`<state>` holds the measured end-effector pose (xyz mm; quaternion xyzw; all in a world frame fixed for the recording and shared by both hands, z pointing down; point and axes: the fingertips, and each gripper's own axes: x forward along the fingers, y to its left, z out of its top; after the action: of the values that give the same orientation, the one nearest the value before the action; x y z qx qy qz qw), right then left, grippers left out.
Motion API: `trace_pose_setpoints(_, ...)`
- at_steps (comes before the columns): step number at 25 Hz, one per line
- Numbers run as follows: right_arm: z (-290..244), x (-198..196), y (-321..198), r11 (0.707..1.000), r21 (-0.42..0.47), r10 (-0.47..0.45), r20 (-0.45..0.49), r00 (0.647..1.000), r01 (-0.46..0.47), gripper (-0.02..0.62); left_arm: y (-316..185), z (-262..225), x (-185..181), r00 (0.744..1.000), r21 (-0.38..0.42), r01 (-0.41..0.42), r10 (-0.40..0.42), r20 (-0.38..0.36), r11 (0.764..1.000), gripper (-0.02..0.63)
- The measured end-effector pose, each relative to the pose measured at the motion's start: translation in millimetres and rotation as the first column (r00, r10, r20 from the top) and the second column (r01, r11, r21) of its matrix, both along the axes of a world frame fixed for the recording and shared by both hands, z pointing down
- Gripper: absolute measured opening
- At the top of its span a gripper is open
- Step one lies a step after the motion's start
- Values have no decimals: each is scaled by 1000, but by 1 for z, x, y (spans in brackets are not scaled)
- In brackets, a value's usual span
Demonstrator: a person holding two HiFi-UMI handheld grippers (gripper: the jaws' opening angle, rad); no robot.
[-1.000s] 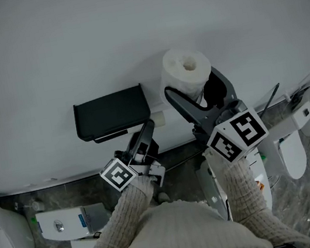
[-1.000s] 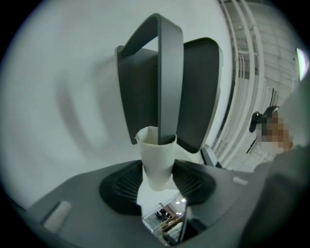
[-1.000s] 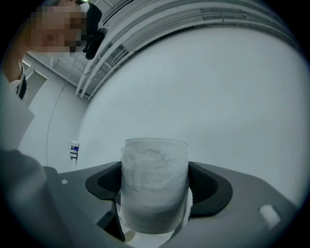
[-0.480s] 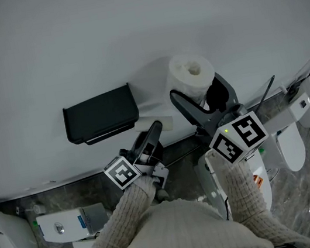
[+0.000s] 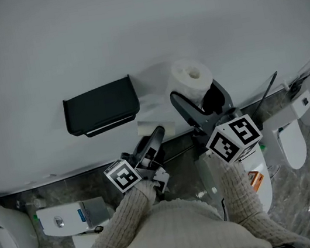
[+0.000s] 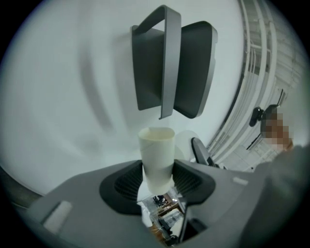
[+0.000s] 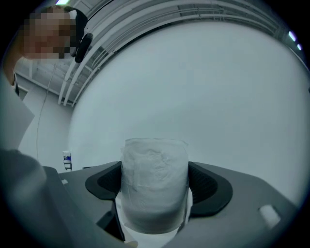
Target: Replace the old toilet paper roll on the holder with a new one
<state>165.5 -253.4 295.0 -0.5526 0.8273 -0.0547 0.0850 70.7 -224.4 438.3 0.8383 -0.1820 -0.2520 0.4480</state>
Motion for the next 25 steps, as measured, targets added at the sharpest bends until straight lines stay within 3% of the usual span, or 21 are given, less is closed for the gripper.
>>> trace_pose_setpoints(4, 14, -9, 2, 1000, -26, 7, 135, 991, -4, 416, 11, -15, -19, 999, -55, 35, -36, -17, 998, 178)
trace_pose_setpoints(7, 23, -20, 0, 999, -44, -8, 181, 983, 16, 416, 14, -6, -39, 998, -20, 59, -59, 4, 998, 178)
trace_pose_setpoints(14, 37, -26, -5, 999, -54, 16, 382, 924, 5, 410, 21, -7, -64, 995, -29, 102, -102, 12, 994, 178)
trace_pose_setpoints(19, 44, -24, -10, 998, -68, 39, 547, 836, -2, 408, 24, -21, -62, 991, -44, 134, -133, 29, 990, 178)
trace_pose_setpoints(22, 50, -27, -12, 996, -91, 47, 586, 809, 8, 408, 25, -26, -62, 989, -36, 147, -147, 19, 988, 178)
trace_pose_setpoints(25, 57, -30, -12, 994, -112, 65, 646, 760, 10, 408, 25, -24, -71, 986, -30, 167, -166, 29, 986, 178)
